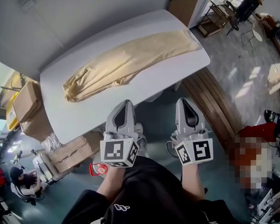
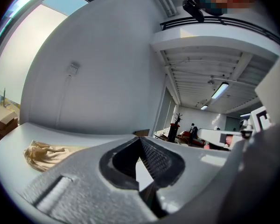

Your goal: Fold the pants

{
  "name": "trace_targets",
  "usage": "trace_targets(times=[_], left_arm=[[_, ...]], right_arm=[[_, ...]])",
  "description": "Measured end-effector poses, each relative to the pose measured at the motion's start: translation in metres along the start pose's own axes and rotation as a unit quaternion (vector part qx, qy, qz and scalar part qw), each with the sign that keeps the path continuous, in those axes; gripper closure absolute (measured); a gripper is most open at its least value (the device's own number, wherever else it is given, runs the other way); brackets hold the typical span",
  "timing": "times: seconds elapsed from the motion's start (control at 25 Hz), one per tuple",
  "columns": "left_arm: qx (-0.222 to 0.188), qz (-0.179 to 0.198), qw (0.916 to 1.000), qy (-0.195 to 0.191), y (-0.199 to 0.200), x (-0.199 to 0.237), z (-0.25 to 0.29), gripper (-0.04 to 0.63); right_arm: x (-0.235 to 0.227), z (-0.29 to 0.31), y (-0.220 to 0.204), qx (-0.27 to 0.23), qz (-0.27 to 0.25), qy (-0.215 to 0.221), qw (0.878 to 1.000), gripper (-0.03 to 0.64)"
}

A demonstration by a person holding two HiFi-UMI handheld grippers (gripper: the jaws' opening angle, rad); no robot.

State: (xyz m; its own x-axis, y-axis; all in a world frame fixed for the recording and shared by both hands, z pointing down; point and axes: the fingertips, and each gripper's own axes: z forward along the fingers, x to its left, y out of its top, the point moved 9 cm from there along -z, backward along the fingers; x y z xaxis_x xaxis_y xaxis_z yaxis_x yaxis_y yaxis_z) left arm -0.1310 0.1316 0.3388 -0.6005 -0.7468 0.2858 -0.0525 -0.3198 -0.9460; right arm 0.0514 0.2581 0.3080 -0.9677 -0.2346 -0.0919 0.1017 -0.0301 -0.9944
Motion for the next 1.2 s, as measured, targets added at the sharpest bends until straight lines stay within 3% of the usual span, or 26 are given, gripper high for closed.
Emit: trace_targets(times=[0.32, 0.68, 1.0, 1.2], left_arm=[[-0.017, -0.002, 0.9999, -0.001, 0.045, 0.045, 0.074, 0.595], [-0.016, -0.016, 0.9997, 0.008, 0.054, 0.061, 0.119, 0.595], [-0.014, -0.011, 0.9986, 0.049, 0.061, 0.061, 0.147, 0.595], [-0.011, -0.012, 0.9979, 0.062, 0.061, 0.067, 0.168, 0.595]], right_arm=[[-0.007, 0.099, 0.028, -0.014, -0.012, 0.007, 1.0, 0.615], [-0.031, 0.144, 0.028, 0.003, -0.011, 0.004, 1.0, 0.615], [-0.047, 0.199, 0.033, -0.001, -0.001, 0.063, 0.998, 0.614], [-0.057, 0.215, 0.018, 0.018, 0.001, 0.078, 0.997, 0.614]])
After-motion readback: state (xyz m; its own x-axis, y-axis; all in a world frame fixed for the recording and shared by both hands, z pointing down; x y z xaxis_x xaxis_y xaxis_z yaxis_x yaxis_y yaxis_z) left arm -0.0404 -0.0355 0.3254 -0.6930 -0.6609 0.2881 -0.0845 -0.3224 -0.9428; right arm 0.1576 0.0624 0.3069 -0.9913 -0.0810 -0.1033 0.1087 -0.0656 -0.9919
